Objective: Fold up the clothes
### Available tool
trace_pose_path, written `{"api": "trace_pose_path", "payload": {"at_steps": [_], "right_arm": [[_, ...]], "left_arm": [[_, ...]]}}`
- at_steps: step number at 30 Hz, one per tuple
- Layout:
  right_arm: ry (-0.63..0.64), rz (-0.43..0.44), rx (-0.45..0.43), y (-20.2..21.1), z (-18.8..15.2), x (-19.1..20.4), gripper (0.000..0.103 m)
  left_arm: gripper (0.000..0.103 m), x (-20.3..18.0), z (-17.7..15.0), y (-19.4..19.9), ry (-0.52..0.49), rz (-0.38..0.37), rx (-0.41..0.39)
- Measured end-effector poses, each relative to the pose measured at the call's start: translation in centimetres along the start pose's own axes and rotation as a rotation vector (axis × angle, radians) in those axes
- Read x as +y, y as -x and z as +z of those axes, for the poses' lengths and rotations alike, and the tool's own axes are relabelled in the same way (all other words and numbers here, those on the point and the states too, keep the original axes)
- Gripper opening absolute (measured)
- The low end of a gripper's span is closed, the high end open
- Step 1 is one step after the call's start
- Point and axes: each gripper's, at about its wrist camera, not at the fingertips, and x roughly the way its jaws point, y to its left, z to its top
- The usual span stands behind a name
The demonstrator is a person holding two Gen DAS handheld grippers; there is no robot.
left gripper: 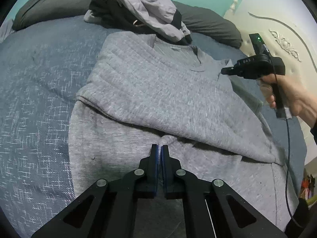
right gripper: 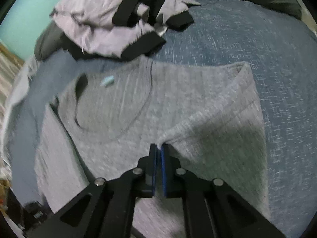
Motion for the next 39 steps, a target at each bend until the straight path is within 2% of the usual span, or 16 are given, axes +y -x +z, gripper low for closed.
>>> {"api": "trace_pose_path", "payload": {"at_steps": [4, 7, 8, 11, 13, 14, 15, 19, 25, 26, 28, 30, 31, 36, 39], "right_arm": [[-0.017, 0.019, -0.018, -0.3, 0.4, -0.1, 0.004], [0.052, -0.061, 0.01, -0.8, 0.5, 0.9, 0.004], [0.098, -0.115, 0.01, -0.8, 0.5, 1.5, 0.006], [0.196, -0.177, -0.029, 0.6, 0.3, 3.4, 0.013], [0.236, -0.155, -0.026, 1.1, 0.2, 4.5, 0.025], [0.246, -0.131, -0.01, 1.2, 0.2, 5.1, 0.035], [0.248, -0.111, 0.019, 1.0, 0.1, 5.4, 0.038], [0.236, -0.096, 0.128, -0.8, -0.6, 6.5, 0.038], [0.155, -0.073, 0.224, -2.8, -1.4, 6.1, 0.038], [0.151, -0.072, 0.225, -3.0, -1.5, 6.1, 0.038], [0.133, -0.065, 0.222, -3.3, -1.5, 5.9, 0.029], [0.108, -0.067, 0.214, -3.4, -1.4, 5.5, 0.009], [0.099, -0.057, 0.2, -3.1, -1.2, 5.5, 0.006], [0.041, 0.008, 0.13, -1.7, 0.0, 5.4, 0.0], [0.006, 0.037, 0.098, -1.8, 1.0, 5.7, 0.0]], "left_arm": [[0.003, 0.3, 0.1, 0.2, 0.02, -0.005, -0.008], [0.003, 0.6, 0.1, 0.3, 0.032, -0.009, -0.006], [0.003, 0.5, 0.1, 0.3, 0.03, -0.009, -0.004], [0.003, 0.5, 0.1, 0.3, 0.03, -0.009, -0.001], [0.003, 0.6, 0.1, 0.4, 0.036, -0.013, -0.002], [0.003, 0.6, 0.1, 0.5, 0.037, -0.015, -0.002], [0.003, 0.6, 0.1, 0.5, 0.038, -0.016, -0.002], [0.003, 0.6, 0.1, 0.4, 0.041, -0.021, 0.001], [0.003, 0.7, 0.2, 0.5, 0.041, -0.028, 0.004], [0.003, 0.7, 0.2, 0.5, 0.041, -0.028, 0.003], [0.003, 0.7, 0.2, 0.6, 0.041, -0.029, 0.002], [0.003, 0.8, 0.2, 0.6, 0.043, -0.031, 0.002], [0.003, 0.7, 0.2, 0.6, 0.043, -0.03, 0.002], [0.003, 0.8, 0.1, 0.5, 0.045, -0.032, 0.005], [0.003, 0.8, 0.0, 0.5, 0.047, -0.033, 0.007]]}}
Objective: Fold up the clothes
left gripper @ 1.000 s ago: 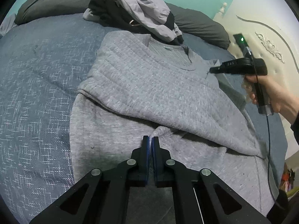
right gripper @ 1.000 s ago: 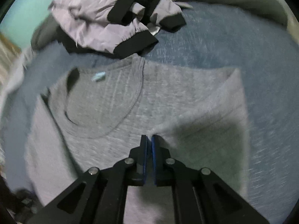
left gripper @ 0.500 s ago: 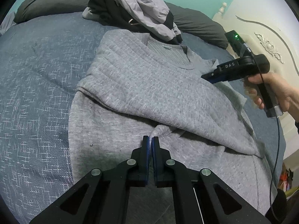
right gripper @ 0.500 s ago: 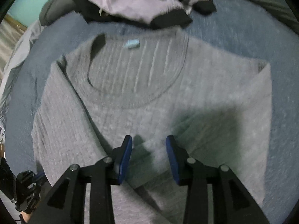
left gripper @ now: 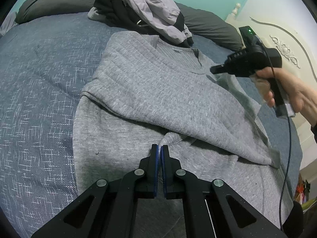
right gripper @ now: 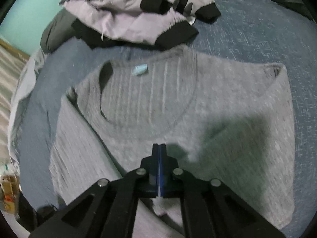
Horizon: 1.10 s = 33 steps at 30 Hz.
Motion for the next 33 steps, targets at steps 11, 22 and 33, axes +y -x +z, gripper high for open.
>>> {"api": "trace_pose_path", "payload": {"at_steps": [11, 22, 33], "right_arm": [[0.137, 0.079, -0.002, 1.5, -1.8, 1.6, 0.003], [0.307, 0.011, 0.037, 1.3, -7.1, 0.7, 0.004], [0.359, -0.052, 0.023, -1.9, -5.1, 3.7, 0.004]], "left_arm": [[0.003, 0.2, -0.1, -0.2, 0.008, -0.007, 0.009], [0.003, -0.1, 0.0, 0.0, -0.003, -0.001, 0.014], [0.004, 0.1, 0.1, -0.1, 0.003, -0.013, 0.021]]}}
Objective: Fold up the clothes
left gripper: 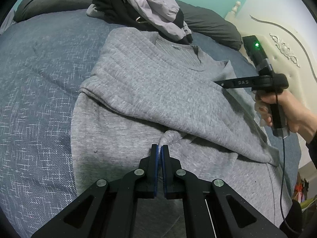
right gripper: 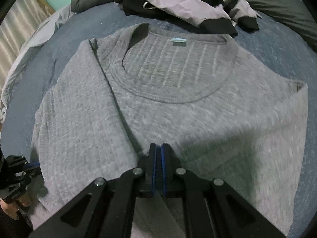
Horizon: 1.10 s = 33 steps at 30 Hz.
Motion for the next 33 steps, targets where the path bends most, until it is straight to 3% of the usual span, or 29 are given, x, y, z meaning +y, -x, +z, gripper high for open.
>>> {"api": "trace_pose_path", "payload": {"at_steps": [4, 6, 8, 13, 22, 27, 33], "right_arm": [[-0.009, 0.011, -0.027, 2.3, -0.9, -0.8, 0.006], [-0.017, 0.015, -0.041, 3.6, -1.7, -1.3, 0.015], [-0.014, 0.025, -0.034, 4.3, -2.6, -1.7, 0.016], [0.042, 0.028, 0.029, 3.1, -3.9, -0.9, 0.016], [0.014, 0.02, 0.001, 0.3, -1.3, 0.0, 0.014], [0.036, 0.022, 0.014, 1.1, -2.1, -0.6, 0.014], [-0.035, 0.017, 0.016, 3.2, -3.7, -3.3, 0.017]], "left_arm": [[0.004, 0.1, -0.1, 0.0, 0.004, -0.005, 0.003], [0.004, 0.0, -0.1, 0.0, 0.003, -0.003, 0.004], [0.004, 0.0, -0.1, 0.0, 0.001, 0.0, 0.004], [0.004, -0.2, -0.2, -0.1, -0.002, 0.005, 0.006], [0.004, -0.2, -0.2, -0.2, -0.006, 0.003, 0.012], [0.004, 0.1, -0.2, 0.0, 0.007, -0.007, 0.007], [0.007, 0.1, 0.3, 0.5, 0.017, -0.021, -0.022]]}}
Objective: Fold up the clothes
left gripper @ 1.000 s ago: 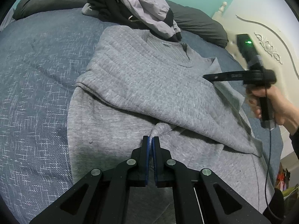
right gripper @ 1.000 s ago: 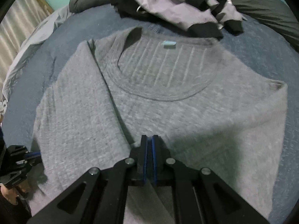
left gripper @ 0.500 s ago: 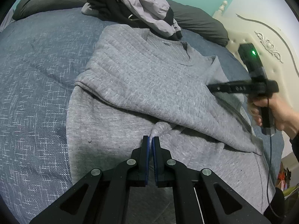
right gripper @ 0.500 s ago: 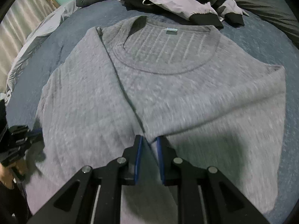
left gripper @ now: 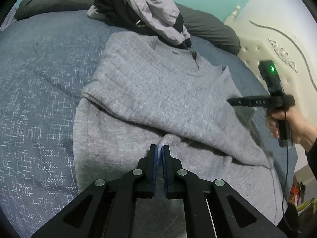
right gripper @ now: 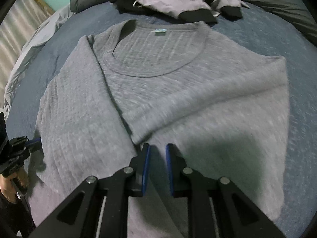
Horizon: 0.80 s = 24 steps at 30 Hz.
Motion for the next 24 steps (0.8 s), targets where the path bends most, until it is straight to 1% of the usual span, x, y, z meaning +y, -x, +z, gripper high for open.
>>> {"api": "trace_pose_path", "payload": {"at_steps": [2, 4, 6, 7, 8, 10, 11, 12, 15, 18, 20, 22, 24], "right_arm": [[-0.03, -0.013, -0.022, 1.1, -0.8, -0.9, 0.017], [-0.094, -0.013, -0.059, 2.4, -2.2, -1.9, 0.019], [-0.18, 0.001, -0.097, 3.6, -3.9, -3.3, 0.033], [-0.209, 0.001, -0.112, 3.9, -4.7, -3.9, 0.036], [-0.238, 0.004, -0.127, 4.3, -5.5, -4.5, 0.038], [-0.296, 0.025, -0.152, 4.7, -7.2, -5.5, 0.038], [-0.324, 0.048, -0.162, 4.7, -8.0, -5.8, 0.038], [-0.353, 0.07, -0.172, 4.5, -8.8, -6.2, 0.038], [-0.397, 0.1, -0.184, 3.9, -10.6, -6.6, 0.038], [-0.436, 0.124, -0.197, 3.9, -11.4, -6.6, 0.038], [-0.461, 0.14, -0.176, 4.2, -12.1, -6.5, 0.038], [-0.48, 0.173, -0.165, 4.2, -12.7, -6.4, 0.038], [-0.499, 0.215, -0.172, 4.0, -13.2, -6.4, 0.039]], "left_arm": [[0.008, 0.0, 0.1, -0.2, 0.002, -0.006, 0.0], [0.009, -0.2, 0.1, -0.5, 0.001, -0.016, 0.008], [0.011, -0.5, 0.2, -0.4, -0.006, -0.019, 0.005], [0.013, -0.8, 0.3, -0.2, -0.011, -0.027, 0.002], [0.016, -0.9, 0.4, -0.1, -0.016, -0.032, 0.001], [0.028, -1.3, 0.5, 0.0, -0.025, -0.042, 0.0], [0.039, -1.3, 0.5, -0.3, -0.027, -0.048, 0.007], [0.04, -1.4, 0.5, -0.7, -0.029, -0.05, 0.016], [0.04, -1.8, 0.7, -1.8, -0.046, -0.027, 0.037], [0.04, -1.8, 1.3, -2.5, -0.044, -0.012, 0.035], [0.039, -1.5, 1.5, -3.0, -0.035, -0.01, 0.035], [0.033, -1.4, 1.5, -3.3, -0.031, -0.013, 0.039], [0.012, -1.4, 1.5, -3.6, -0.033, -0.012, 0.042]]}}
